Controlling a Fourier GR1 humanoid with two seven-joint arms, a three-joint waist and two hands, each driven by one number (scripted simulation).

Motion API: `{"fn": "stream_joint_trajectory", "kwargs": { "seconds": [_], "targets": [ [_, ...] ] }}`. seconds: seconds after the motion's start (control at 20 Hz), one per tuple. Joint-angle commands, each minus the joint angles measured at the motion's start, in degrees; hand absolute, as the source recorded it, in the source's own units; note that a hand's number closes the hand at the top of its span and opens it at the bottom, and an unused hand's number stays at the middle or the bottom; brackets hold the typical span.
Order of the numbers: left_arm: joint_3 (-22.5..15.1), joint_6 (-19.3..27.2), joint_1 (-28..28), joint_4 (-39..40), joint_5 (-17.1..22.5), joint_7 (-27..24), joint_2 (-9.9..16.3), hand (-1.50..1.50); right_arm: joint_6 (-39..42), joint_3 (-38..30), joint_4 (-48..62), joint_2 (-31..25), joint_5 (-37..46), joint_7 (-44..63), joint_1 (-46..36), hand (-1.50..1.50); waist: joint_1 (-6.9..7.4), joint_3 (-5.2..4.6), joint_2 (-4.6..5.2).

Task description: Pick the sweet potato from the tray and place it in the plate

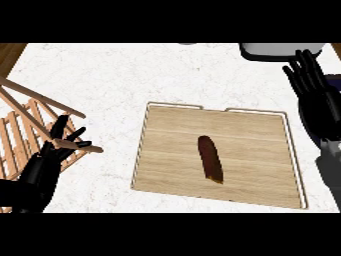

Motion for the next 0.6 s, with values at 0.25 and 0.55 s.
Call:
{"fn": "stream_joint_trajectory", "kwargs": {
  "seconds": [0.25,0.55],
  "targets": [
    [2.0,2.8,-6.5,3.0,-0.5,7.0,3.4,0.0,20.7,14.8,0.7,1.3,1.2,3.2,-9.8,1.5,0.88,-1.75,1.16],
    [2.4,-0.6,-9.2,5.4,1.6,10.7,3.3,0.0,9.7,10.7,14.2,2.8,16.3,-22.2,-3.3,-1.5,-0.41,-1.66,1.07]
  ]
}}
